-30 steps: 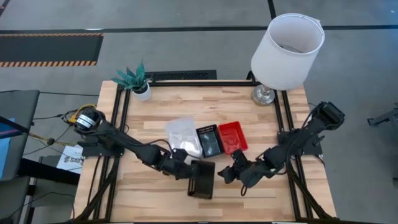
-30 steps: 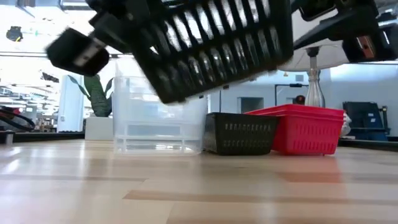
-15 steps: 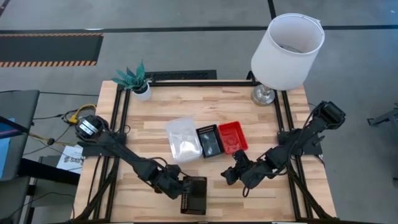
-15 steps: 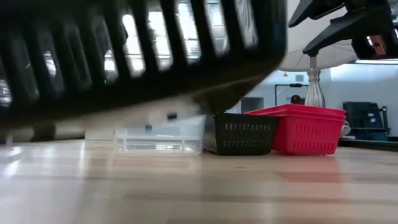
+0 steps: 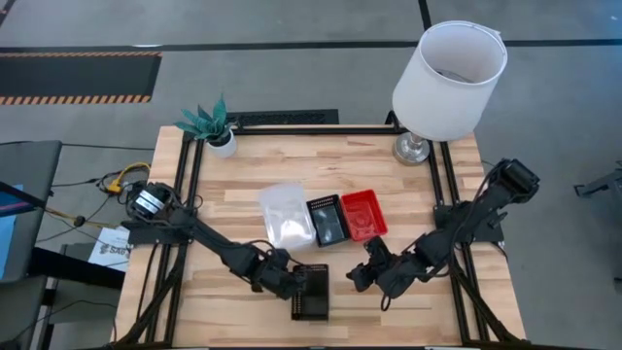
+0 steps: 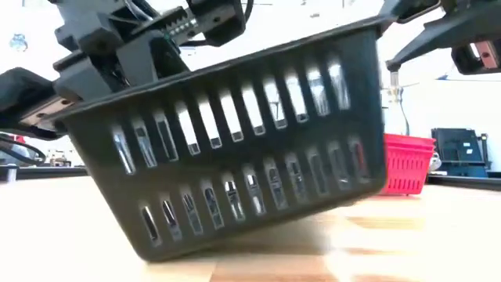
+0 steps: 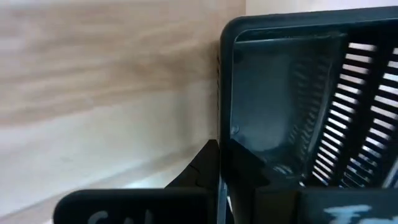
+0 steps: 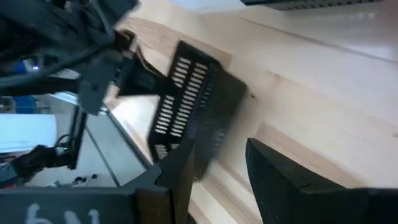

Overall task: Stack baskets by color
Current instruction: Stack the bottom black bin on the top black bin

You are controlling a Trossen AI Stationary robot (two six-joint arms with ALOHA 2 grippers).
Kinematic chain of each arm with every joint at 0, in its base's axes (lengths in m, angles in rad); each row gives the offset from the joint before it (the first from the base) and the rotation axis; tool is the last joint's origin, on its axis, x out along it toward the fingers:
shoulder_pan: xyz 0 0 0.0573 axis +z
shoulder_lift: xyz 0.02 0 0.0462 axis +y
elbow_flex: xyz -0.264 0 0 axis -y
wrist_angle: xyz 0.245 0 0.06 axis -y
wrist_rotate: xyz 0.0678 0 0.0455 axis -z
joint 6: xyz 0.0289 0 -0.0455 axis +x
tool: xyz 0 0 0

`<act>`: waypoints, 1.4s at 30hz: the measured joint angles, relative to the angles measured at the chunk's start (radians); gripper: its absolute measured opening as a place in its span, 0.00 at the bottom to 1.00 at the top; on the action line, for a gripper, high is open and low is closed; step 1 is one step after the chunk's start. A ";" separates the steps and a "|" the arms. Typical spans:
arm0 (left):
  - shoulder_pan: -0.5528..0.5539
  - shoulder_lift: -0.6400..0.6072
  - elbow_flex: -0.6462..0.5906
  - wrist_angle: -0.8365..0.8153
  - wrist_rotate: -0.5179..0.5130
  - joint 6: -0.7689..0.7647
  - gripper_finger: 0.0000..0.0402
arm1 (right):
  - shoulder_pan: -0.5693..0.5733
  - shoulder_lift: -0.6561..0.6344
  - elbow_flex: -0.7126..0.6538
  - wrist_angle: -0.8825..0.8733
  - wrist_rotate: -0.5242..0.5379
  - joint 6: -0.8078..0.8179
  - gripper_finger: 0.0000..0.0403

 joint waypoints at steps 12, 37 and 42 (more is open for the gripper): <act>0.012 -0.002 -0.002 -0.007 -0.034 0.064 0.11 | 0.000 0.056 -0.001 0.077 -0.017 0.055 0.42; -0.079 -0.188 -0.001 -0.229 -0.343 0.172 0.64 | -0.057 0.326 0.261 -0.094 -0.107 0.097 0.54; -0.109 -0.223 -0.001 -0.301 -0.350 0.159 0.64 | -0.075 0.345 0.276 -0.128 -0.133 0.088 0.54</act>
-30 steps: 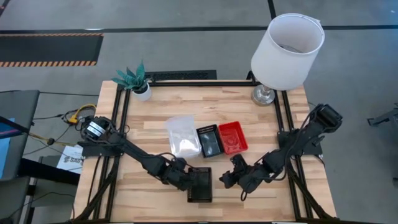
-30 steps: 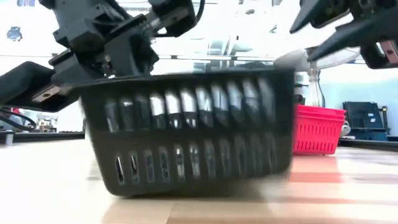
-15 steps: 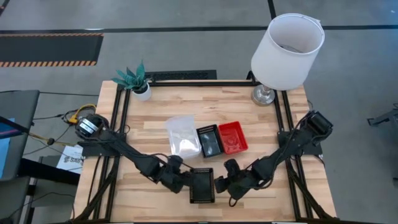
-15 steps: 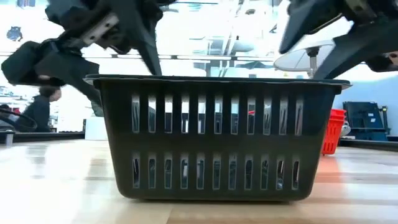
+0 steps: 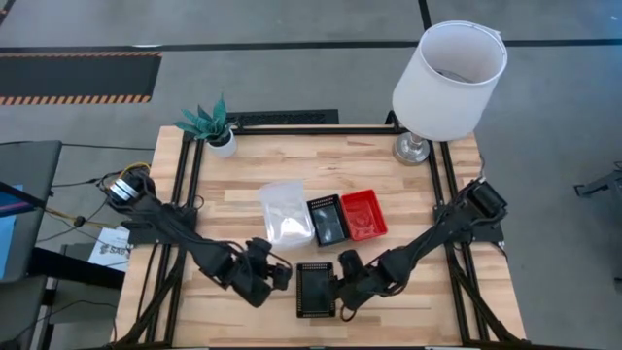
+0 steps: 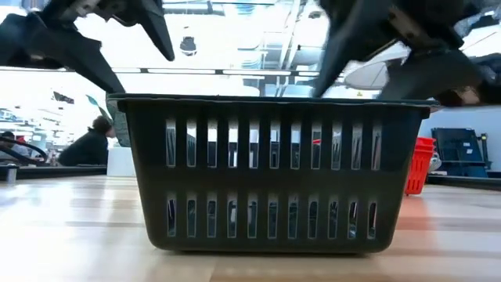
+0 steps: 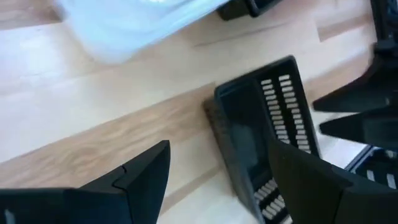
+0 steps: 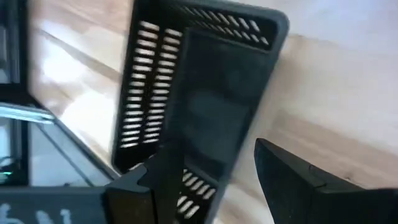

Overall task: Stack baskets by color
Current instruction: Stack the bottom black bin on the top black bin

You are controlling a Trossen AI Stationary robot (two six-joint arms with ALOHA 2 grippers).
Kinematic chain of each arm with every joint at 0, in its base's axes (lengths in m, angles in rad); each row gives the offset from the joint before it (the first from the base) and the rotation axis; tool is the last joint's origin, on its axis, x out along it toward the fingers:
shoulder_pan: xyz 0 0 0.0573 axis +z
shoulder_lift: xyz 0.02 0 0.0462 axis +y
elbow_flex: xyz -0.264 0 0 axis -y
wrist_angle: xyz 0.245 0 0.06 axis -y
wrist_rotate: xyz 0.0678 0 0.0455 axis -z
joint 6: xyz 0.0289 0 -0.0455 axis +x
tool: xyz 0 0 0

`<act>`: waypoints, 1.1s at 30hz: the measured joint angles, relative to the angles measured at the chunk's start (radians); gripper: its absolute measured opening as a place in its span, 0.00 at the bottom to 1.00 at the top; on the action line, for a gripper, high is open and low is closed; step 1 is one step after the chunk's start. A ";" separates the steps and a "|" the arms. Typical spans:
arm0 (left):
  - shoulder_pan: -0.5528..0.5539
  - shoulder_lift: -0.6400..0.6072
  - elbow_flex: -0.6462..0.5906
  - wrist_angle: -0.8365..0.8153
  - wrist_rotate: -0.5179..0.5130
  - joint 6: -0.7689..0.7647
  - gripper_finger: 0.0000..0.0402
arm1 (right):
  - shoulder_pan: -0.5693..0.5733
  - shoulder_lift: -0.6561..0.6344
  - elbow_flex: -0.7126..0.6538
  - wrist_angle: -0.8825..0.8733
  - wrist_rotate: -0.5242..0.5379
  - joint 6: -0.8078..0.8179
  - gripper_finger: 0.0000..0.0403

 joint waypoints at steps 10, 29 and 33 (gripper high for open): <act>-0.075 -0.067 -0.001 -0.139 -0.059 -0.072 0.64 | -0.011 0.055 -0.003 0.025 -0.075 0.043 0.45; -0.163 -0.088 0.000 -0.205 -0.048 -0.131 0.64 | -0.074 -0.027 0.051 0.039 -0.136 -0.106 0.02; -0.197 -0.112 0.002 -0.228 -0.071 -0.170 0.64 | -0.085 -0.129 0.077 -0.098 -0.128 -0.169 0.01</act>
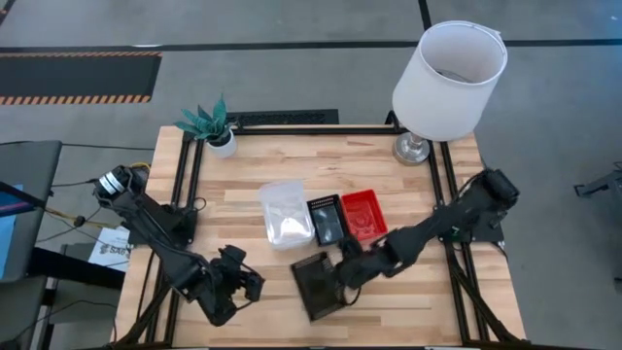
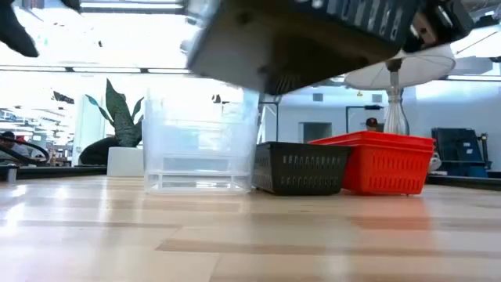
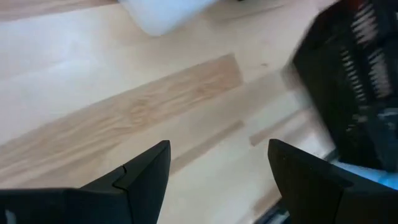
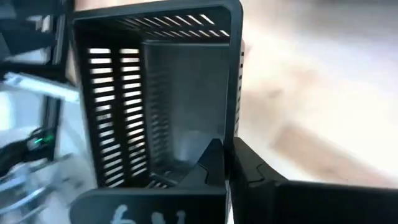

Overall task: Stack baskets by color
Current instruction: Stack the bottom black bin on the top black bin

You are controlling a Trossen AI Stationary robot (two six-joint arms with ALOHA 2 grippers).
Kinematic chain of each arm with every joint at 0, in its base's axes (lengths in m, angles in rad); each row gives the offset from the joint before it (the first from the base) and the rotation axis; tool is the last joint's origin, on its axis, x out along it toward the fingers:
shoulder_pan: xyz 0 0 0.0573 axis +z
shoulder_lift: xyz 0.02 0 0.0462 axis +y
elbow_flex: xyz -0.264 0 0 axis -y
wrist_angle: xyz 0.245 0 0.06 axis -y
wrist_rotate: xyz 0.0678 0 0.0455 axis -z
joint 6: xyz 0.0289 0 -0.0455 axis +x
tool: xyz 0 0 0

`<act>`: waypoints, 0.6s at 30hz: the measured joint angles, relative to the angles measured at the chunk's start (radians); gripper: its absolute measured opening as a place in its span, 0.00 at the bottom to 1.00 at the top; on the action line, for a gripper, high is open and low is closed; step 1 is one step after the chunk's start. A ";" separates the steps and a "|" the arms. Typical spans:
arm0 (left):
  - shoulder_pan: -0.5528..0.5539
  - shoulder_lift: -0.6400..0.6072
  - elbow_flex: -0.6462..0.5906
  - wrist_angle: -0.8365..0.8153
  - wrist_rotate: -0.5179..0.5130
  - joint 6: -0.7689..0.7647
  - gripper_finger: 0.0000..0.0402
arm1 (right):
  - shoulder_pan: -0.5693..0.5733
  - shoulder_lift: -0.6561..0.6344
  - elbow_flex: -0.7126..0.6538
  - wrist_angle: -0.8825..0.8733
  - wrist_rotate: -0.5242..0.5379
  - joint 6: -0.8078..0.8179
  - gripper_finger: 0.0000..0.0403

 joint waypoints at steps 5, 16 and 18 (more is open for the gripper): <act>-0.029 -0.012 -0.001 -0.034 -0.048 -0.057 0.64 | -0.059 -0.158 0.016 -0.285 0.107 -0.042 0.01; -0.035 -0.010 -0.002 -0.047 -0.068 -0.069 0.64 | -0.370 -0.260 0.016 -0.499 0.110 -0.293 0.01; -0.035 -0.010 -0.002 -0.049 -0.068 -0.069 0.64 | -0.404 -0.229 0.016 -0.481 0.073 -0.338 0.01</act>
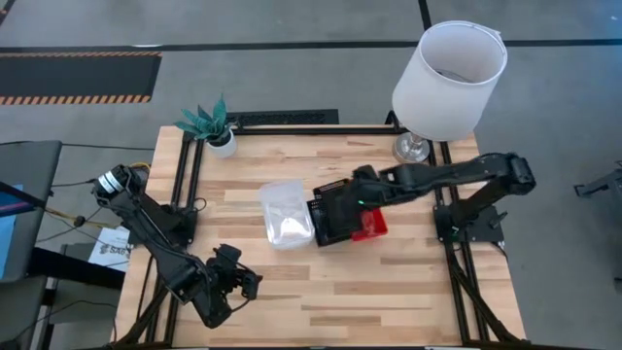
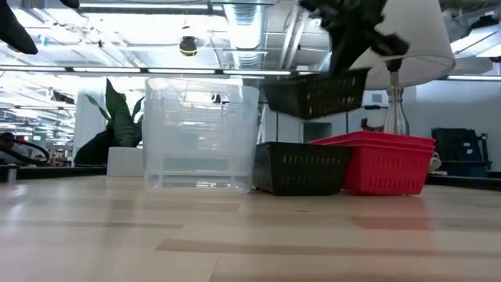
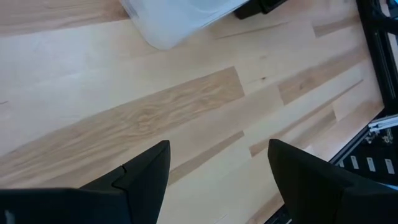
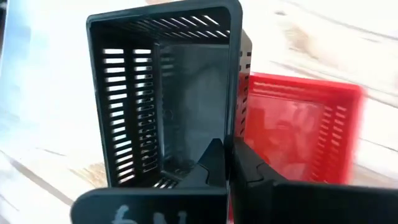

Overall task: Stack baskets by color
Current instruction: Stack the bottom black bin on the top black bin

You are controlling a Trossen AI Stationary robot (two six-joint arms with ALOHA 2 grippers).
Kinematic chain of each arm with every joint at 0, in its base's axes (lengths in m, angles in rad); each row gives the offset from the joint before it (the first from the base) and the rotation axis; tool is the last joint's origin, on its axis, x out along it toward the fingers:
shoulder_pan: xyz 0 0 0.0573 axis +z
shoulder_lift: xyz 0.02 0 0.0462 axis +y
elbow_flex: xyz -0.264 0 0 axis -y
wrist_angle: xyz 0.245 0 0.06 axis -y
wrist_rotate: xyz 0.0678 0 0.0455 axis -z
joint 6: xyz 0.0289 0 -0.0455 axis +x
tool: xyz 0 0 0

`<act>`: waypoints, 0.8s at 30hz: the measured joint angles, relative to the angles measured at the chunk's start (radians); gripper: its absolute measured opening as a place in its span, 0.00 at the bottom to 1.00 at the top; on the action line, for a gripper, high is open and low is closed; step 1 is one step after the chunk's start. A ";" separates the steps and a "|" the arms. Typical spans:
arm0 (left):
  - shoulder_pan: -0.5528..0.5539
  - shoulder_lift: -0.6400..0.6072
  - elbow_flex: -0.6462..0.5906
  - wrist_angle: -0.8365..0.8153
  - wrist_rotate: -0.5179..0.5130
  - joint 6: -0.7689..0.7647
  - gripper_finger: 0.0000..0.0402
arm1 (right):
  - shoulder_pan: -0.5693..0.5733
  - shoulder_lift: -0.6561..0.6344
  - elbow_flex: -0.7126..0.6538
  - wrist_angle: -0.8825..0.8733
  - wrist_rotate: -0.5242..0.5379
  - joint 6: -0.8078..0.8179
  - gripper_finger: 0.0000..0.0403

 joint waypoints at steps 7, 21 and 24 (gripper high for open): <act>0.000 0.000 0.000 -0.004 0.008 -0.003 0.64 | -0.052 0.107 -0.001 0.205 -0.128 -0.094 0.01; -0.003 0.001 0.000 -0.006 0.010 -0.007 0.64 | -0.069 0.057 0.002 0.266 -0.197 -0.130 0.01; -0.006 0.001 0.000 -0.007 0.010 -0.007 0.64 | -0.077 0.018 -0.009 0.167 -0.177 -0.131 0.01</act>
